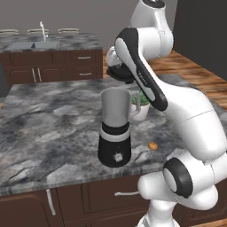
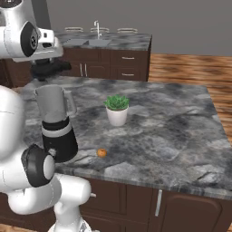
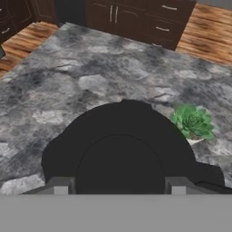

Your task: Open the blender lid, put the tangerine in the blender, close the lid, and start the blender.

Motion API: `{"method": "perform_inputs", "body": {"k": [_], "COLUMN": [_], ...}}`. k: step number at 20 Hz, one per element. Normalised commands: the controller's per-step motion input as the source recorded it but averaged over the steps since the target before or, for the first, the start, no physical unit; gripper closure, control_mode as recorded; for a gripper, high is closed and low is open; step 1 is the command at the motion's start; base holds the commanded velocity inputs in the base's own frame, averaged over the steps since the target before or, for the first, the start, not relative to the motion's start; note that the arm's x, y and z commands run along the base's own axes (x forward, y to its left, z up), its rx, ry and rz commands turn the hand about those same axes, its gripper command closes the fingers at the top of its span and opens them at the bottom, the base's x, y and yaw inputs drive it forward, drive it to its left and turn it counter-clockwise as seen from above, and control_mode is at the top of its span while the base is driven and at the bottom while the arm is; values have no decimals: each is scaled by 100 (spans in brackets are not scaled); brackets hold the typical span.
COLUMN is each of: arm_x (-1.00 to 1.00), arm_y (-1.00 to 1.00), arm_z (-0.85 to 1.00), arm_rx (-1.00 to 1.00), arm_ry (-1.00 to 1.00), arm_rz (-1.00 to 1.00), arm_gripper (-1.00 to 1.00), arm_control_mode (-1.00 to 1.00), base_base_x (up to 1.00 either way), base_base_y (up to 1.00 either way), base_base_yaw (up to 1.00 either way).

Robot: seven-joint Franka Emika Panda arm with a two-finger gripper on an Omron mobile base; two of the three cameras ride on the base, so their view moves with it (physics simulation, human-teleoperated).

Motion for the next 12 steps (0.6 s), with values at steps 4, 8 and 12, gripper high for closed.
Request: {"method": "perform_inputs", "body": {"k": [4,8,12], "arm_x": [-53,-50,-28], "arm_y": [-97,-100,-100], "arm_z": [0,0,-13], "arm_rx": [0,0,0], "arm_ry": [-12,-7,0], "arm_rz": [0,-2,-4], "arm_gripper": [100,100,100], "arm_control_mode": [-100,-100,-100], "base_base_x": [0,0,0], "base_base_y": [0,0,0], "base_base_yaw": [0,0,0]}}
